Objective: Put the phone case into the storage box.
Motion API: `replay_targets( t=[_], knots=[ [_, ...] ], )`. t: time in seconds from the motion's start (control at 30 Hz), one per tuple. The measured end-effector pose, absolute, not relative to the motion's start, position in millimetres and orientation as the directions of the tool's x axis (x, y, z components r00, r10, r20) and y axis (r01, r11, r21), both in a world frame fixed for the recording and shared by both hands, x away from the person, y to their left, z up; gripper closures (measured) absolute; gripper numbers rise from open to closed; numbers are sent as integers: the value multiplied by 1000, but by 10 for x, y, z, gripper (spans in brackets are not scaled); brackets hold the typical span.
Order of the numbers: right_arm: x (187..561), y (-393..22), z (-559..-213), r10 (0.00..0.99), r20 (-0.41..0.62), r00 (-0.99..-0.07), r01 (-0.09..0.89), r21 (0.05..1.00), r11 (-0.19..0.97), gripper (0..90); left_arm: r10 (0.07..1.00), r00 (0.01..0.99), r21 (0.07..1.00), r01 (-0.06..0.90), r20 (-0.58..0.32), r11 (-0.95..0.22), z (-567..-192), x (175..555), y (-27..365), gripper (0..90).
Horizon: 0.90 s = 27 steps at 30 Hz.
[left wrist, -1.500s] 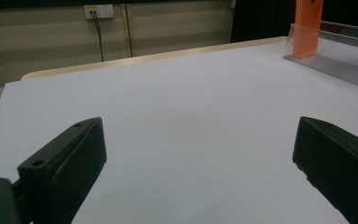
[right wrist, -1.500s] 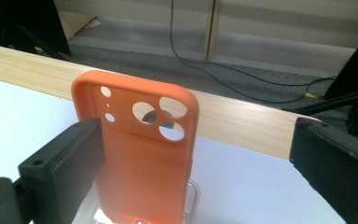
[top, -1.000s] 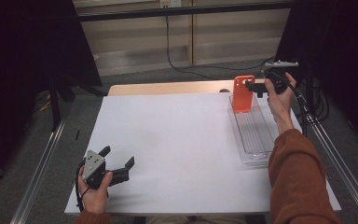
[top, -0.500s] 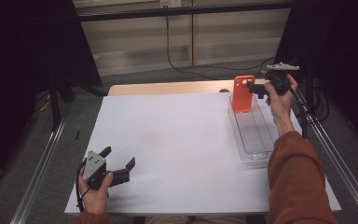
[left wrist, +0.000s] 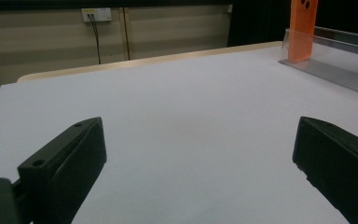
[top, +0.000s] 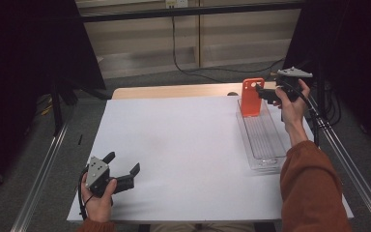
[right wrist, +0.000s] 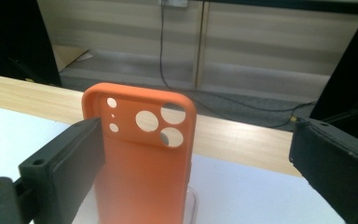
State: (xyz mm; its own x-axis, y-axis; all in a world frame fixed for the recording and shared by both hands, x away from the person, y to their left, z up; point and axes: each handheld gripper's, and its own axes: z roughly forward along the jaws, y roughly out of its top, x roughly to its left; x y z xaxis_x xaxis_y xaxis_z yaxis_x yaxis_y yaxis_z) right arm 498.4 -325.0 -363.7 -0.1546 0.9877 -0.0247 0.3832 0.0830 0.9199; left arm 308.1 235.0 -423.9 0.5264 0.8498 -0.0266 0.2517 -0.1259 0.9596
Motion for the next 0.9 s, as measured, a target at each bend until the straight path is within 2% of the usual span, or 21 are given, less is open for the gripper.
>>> replay_targets(
  t=[0.3,0.57,0.9],
  knots=[
    [4884,-3238,-3669,991,19,-131,342,939,27,43,854,519,963,244,-34,-110,-4241,3072,2358,28],
    [4748,-3260,-3697,993,17,-118,279,960,17,44,858,512,969,230,-38,-94,-4236,3044,2365,29],
    [4571,-3257,-3712,989,25,-145,253,967,12,24,863,505,970,222,-31,-95,-4233,3035,2366,24]
  ],
)
